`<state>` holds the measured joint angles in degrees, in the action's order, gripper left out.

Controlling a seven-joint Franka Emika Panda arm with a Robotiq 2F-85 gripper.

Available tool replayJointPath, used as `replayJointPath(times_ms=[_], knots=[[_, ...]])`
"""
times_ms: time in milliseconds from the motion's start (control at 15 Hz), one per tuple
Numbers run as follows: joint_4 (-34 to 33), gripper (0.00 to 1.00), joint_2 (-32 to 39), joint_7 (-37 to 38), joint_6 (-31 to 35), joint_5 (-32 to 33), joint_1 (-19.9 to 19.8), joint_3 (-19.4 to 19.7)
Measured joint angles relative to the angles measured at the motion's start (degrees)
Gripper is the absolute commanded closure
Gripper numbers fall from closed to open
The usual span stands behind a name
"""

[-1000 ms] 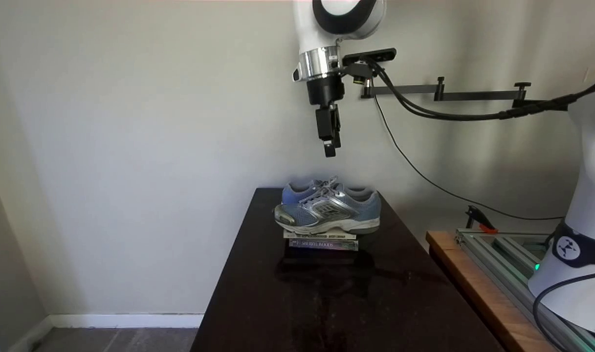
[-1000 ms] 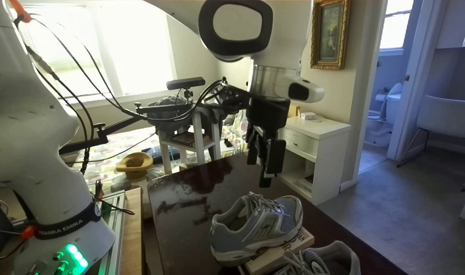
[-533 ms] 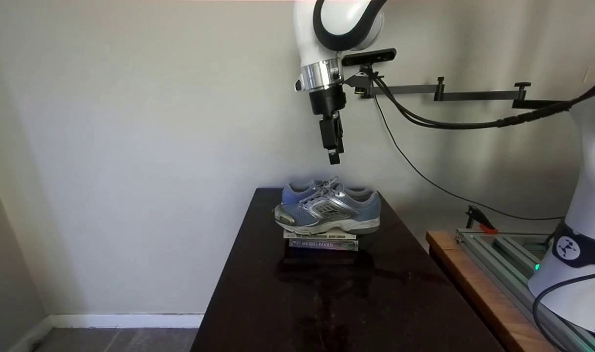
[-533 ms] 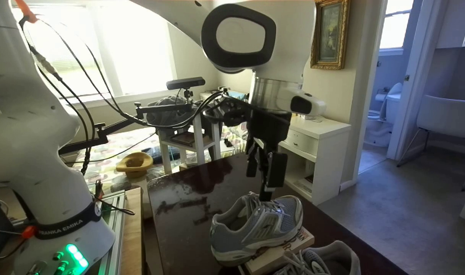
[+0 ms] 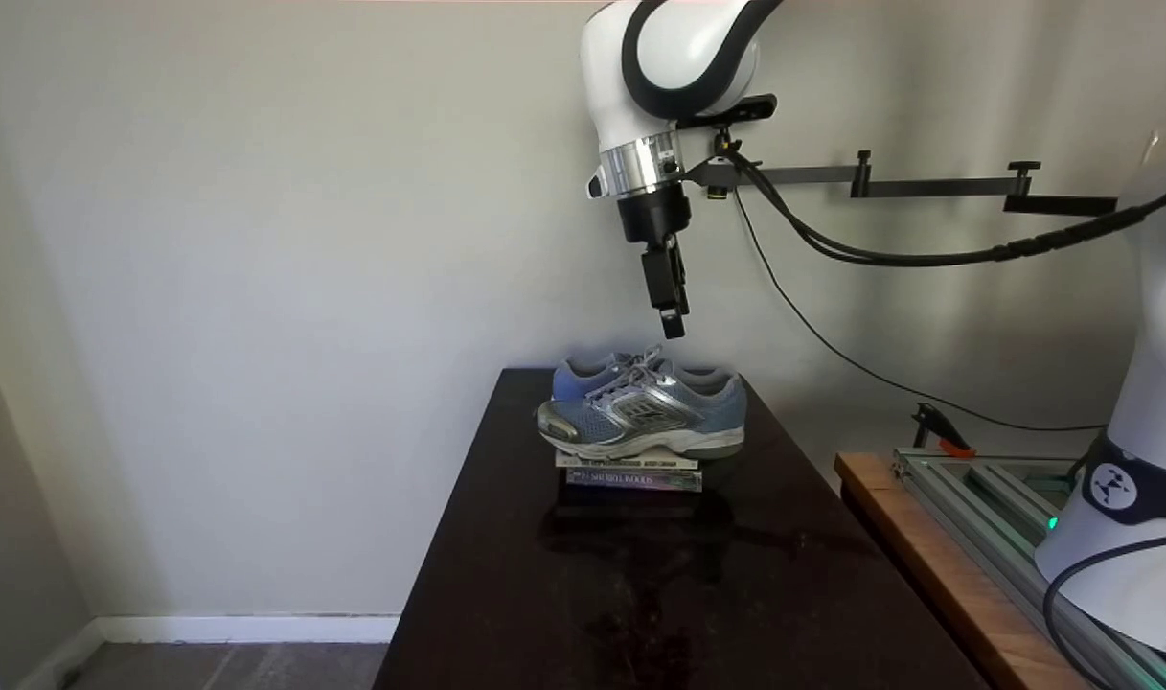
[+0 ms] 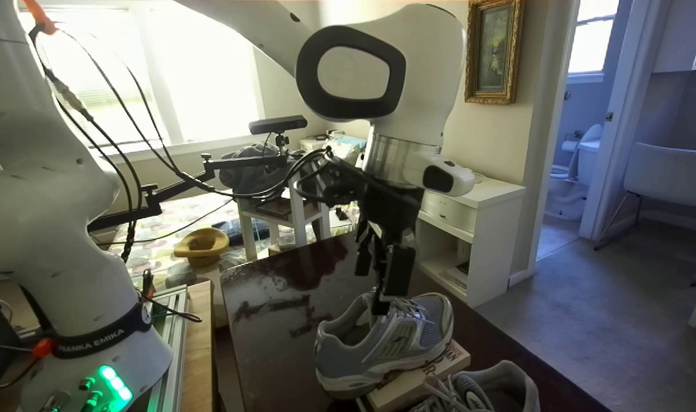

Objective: Move the trainers to the left

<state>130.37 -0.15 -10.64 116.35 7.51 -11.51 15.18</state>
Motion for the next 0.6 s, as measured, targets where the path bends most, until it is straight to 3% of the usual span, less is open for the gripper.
replayJointPath(times_ms=[600], knots=[[2.9, 0.0, 0.0, -6.1, 3.6, 0.0, -2.1, 0.5]])
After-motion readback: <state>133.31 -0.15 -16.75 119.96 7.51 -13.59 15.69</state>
